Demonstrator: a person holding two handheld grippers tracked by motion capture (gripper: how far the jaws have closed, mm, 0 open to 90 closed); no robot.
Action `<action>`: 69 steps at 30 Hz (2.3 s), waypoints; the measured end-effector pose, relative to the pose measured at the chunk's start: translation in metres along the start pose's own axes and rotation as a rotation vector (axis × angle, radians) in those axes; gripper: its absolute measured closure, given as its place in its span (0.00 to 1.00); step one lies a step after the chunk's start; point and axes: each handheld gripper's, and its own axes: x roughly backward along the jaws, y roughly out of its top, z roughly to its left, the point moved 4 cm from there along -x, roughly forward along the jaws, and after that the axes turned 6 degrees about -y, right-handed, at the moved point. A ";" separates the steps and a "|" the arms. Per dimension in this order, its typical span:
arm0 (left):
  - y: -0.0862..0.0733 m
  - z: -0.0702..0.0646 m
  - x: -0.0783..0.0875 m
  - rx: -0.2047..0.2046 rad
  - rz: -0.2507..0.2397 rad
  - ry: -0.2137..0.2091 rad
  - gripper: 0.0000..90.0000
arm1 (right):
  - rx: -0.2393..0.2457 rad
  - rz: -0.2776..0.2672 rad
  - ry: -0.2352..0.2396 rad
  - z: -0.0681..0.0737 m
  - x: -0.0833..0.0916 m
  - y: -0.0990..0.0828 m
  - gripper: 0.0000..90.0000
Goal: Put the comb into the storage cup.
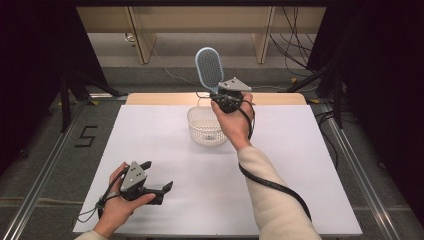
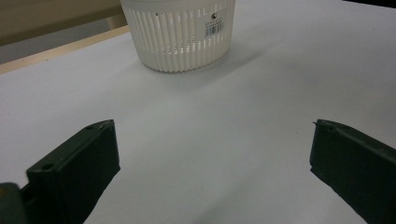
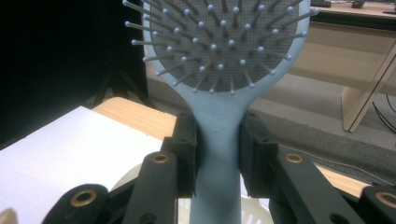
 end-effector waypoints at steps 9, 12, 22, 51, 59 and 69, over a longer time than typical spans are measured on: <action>0.000 0.000 0.000 0.002 -0.002 0.000 0.01 | 0.005 -0.001 0.000 0.003 -0.004 -0.001 0.78; 0.000 0.000 0.000 0.002 -0.003 0.000 0.01 | 0.007 0.000 -0.001 0.003 -0.004 -0.001 0.78; 0.001 0.000 0.000 0.000 -0.004 0.000 0.01 | 0.008 0.000 -0.001 0.005 -0.008 -0.002 0.78; 0.001 -0.001 0.000 -0.002 -0.004 -0.004 0.01 | 0.007 0.004 -0.002 0.006 -0.014 -0.006 0.79; 0.001 -0.001 0.000 -0.007 -0.002 -0.005 0.01 | 0.009 0.004 -0.002 0.006 -0.015 -0.008 0.78; 0.001 -0.001 0.000 -0.005 -0.002 -0.006 0.01 | 0.022 0.009 -0.007 0.005 -0.019 -0.015 0.78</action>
